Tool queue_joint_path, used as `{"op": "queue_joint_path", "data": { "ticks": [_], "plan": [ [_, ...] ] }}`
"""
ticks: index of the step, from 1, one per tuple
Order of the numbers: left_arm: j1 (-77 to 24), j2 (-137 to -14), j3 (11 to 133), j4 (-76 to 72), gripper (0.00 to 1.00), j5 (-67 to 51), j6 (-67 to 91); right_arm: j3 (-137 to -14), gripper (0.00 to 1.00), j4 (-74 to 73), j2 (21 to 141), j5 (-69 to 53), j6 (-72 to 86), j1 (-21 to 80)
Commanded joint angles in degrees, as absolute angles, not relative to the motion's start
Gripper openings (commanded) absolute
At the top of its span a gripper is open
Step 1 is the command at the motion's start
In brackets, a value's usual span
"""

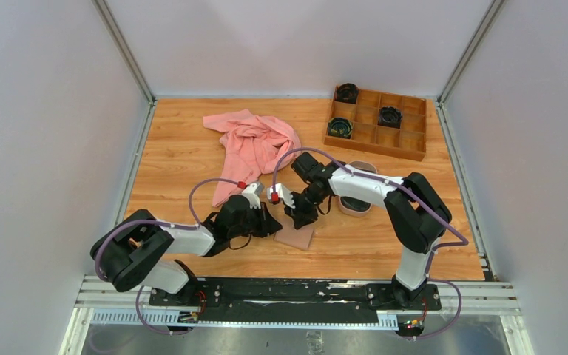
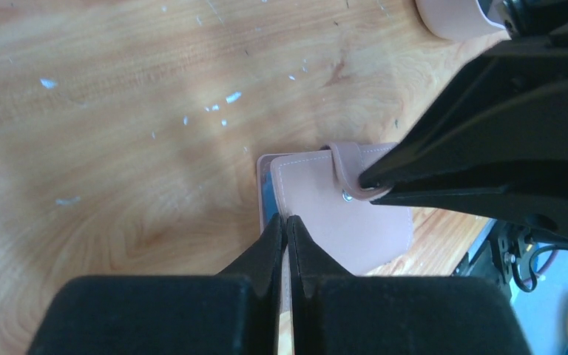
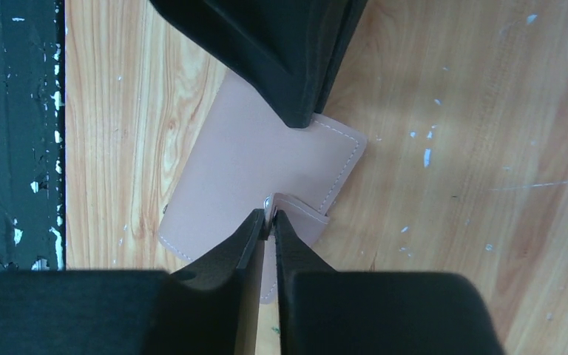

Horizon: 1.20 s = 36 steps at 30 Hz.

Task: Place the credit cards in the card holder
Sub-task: Close the card holder at the center of the board.

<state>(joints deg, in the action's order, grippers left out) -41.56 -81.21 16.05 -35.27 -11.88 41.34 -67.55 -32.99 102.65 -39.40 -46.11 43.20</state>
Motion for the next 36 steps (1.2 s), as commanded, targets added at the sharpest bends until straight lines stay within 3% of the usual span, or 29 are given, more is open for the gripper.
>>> {"op": "queue_joint_path", "data": {
  "ticks": [1, 7, 11, 31, 36],
  "plan": [
    [-43.7, -78.7, 13.8, -34.2, 0.00, -7.7, 44.2, -67.2, 0.18, -35.0, 103.9, -38.4, -45.5, 44.0],
    [-44.6, -77.5, 13.0, -34.3, 0.00, -6.1, 45.8, -67.2, 0.27, -36.4, 103.7, -38.8, -45.3, 44.1],
    [-44.9, -77.1, 12.7, -34.3, 0.00, -5.7, 46.2, -67.0, 0.28, -36.7, 103.1, -39.4, -45.1, 44.0],
    [-45.1, -76.1, 12.3, -34.3, 0.00, -5.2, 47.3, -68.2, 0.01, -35.5, 104.3, -37.3, -41.8, 44.1],
    [-45.1, -75.6, 12.2, -34.3, 0.00, -5.0, 47.9, -66.9, 0.00, -34.6, 103.2, -35.9, -43.3, 44.7]
  ]
}}
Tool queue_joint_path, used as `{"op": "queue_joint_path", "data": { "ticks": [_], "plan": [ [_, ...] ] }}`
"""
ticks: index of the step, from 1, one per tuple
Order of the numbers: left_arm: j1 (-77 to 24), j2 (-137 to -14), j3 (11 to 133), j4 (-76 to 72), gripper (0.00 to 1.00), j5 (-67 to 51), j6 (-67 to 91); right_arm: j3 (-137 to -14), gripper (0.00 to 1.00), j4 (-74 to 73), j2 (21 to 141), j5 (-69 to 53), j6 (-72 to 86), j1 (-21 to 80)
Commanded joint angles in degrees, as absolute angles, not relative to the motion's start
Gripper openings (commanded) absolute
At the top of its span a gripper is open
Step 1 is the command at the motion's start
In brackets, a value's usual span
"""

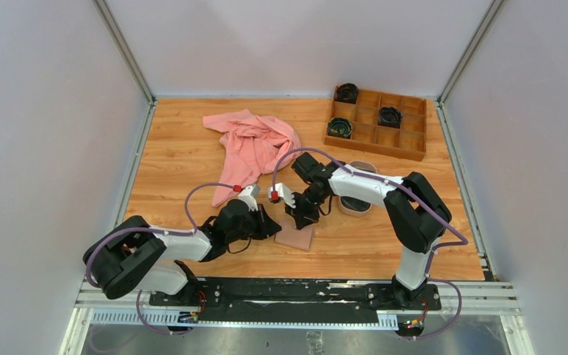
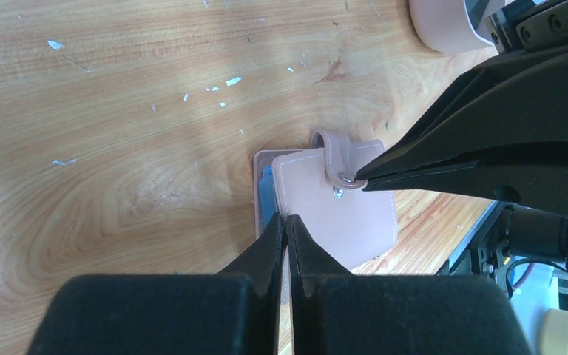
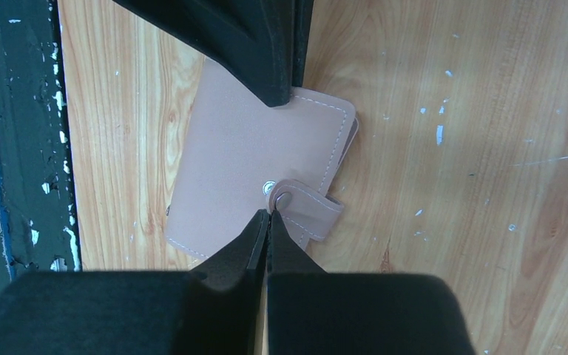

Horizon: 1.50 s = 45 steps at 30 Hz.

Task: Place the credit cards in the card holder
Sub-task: Close the card holder at the center of the board.

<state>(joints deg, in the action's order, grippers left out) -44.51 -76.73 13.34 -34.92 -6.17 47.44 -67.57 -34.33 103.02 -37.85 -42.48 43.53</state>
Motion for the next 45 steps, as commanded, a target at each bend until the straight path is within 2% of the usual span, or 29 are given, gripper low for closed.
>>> {"op": "queue_joint_path", "data": {
  "ticks": [1, 22, 37, 41, 45],
  "plan": [
    [-45.1, -75.6, 12.2, -34.4, 0.00, -5.0, 47.9, -66.6, 0.00, -34.4, 102.8, -35.3, -43.8, 45.0],
    [-45.2, -75.1, 12.3, -34.3, 0.00, -5.2, 49.3, -60.3, 0.00, -30.1, 96.5, -26.6, -50.3, 51.5],
    [-45.2, -75.1, 12.0, -35.8, 0.00, -6.4, 50.5, -59.3, 0.00, -28.2, 96.9, -20.8, -51.0, 54.8],
    [-45.1, -74.5, 11.5, -37.0, 0.08, -6.4, 51.6, -59.3, 0.00, -28.2, 97.2, -20.1, -51.4, 55.4],
    [-45.1, -72.1, 10.7, -37.6, 0.32, -5.8, 52.7, -59.0, 0.00, -28.2, 97.2, -19.8, -51.7, 55.5]
  ]
}}
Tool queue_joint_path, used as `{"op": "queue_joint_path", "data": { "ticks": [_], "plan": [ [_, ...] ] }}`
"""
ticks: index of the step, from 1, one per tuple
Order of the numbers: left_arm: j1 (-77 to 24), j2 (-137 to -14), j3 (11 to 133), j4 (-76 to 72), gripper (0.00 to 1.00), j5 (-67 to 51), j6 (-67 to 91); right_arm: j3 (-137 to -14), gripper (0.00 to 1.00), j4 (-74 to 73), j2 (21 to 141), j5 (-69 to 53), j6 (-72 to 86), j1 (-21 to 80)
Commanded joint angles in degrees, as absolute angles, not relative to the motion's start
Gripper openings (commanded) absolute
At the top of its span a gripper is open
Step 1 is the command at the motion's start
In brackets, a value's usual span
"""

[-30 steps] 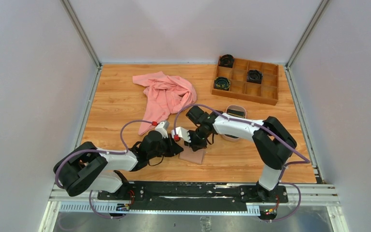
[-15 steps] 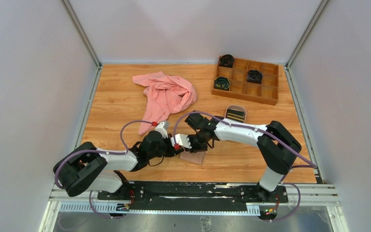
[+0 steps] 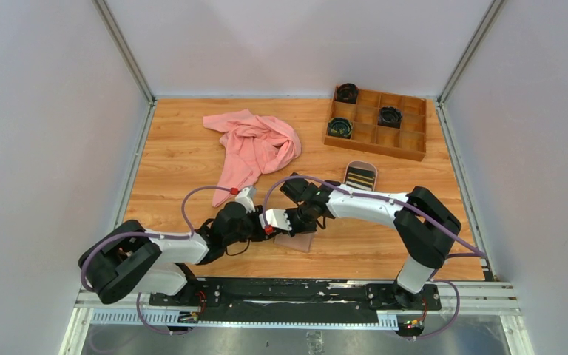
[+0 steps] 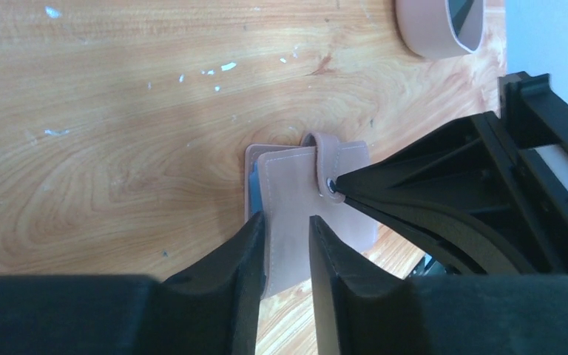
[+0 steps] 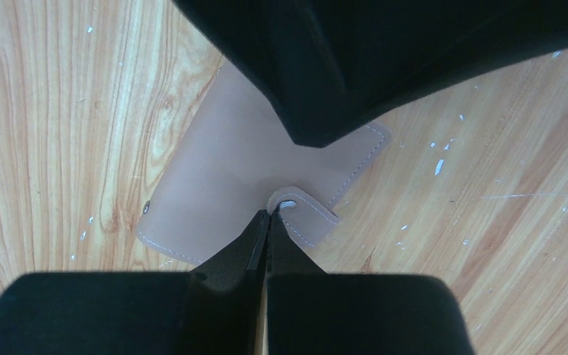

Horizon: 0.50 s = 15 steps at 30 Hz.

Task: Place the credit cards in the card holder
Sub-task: Close the card holder at the center of the board.

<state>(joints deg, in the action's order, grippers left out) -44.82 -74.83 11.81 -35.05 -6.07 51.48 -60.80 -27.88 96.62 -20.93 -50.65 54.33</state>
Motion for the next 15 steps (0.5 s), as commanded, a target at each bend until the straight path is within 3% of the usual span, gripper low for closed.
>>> {"op": "queue_joint_path", "data": {
  "ticks": [1, 6, 11, 15],
  "plan": [
    [-45.1, -71.4, 10.4, -37.7, 0.36, -5.7, 52.9, -59.0, 0.00, -28.2, 97.2, -19.8, -51.7, 55.5],
    [-44.2, -66.5, 8.6, -37.7, 0.37, -3.6, 54.6, -59.0, 0.00, -28.2, 97.3, -19.9, -51.6, 55.5],
    [-43.9, -61.4, 7.1, -37.7, 0.23, -1.4, 55.6, -59.1, 0.00, -28.3, 97.3, -20.2, -51.5, 55.5],
    [-43.9, -64.1, 8.8, -39.1, 0.11, -4.3, 55.7, -59.1, 0.00, -28.3, 97.4, -20.5, -51.5, 55.5]
  ]
}}
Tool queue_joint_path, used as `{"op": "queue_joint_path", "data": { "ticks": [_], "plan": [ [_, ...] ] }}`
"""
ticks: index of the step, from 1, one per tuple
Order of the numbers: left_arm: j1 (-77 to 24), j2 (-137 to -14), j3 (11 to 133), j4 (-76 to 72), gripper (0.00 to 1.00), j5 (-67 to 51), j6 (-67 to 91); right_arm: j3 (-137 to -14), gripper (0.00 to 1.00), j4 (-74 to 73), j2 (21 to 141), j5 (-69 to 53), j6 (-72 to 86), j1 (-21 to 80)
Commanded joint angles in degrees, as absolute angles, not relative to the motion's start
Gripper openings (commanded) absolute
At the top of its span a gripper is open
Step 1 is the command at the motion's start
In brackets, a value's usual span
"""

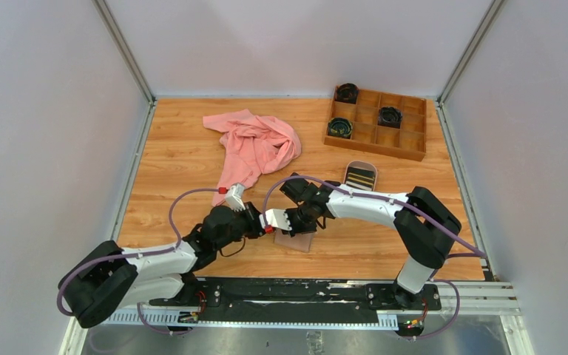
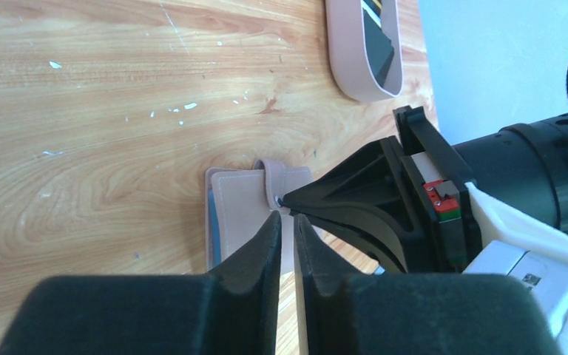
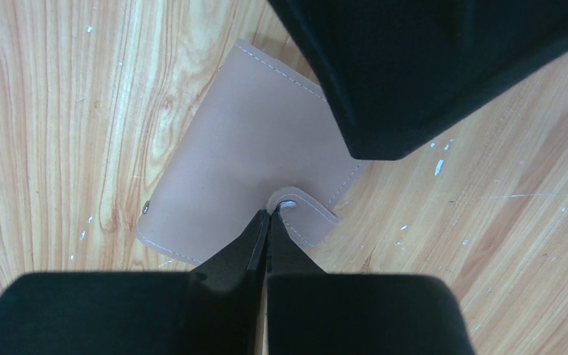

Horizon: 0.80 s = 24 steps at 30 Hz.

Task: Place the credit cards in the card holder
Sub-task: Close the card holder at the center of the board.

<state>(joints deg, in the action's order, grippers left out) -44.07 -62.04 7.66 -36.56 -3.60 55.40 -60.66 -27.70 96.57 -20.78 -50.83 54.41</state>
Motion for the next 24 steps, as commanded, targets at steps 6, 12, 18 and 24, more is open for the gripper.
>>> {"op": "queue_joint_path", "data": {
  "ticks": [6, 12, 18, 24],
  "plan": [
    [-43.9, -77.8, 9.2, -55.2, 0.03, -8.9, 60.2, -59.0, 0.00, -28.2, 97.3, -20.5, -51.5, 55.5],
    [-43.9, -93.2, 9.5, -74.9, 0.01, -11.8, 65.4, -58.8, 0.00, -28.2, 97.5, -20.5, -51.5, 55.6],
    [-43.9, -103.4, 10.2, -86.0, 0.01, -12.8, 68.6, -58.7, 0.00, -28.2, 97.6, -20.7, -51.5, 55.5],
    [-43.9, -106.7, 10.9, -85.4, 0.01, -12.9, 68.9, -58.8, 0.00, -28.1, 97.6, -20.8, -51.5, 55.6]
  ]
}}
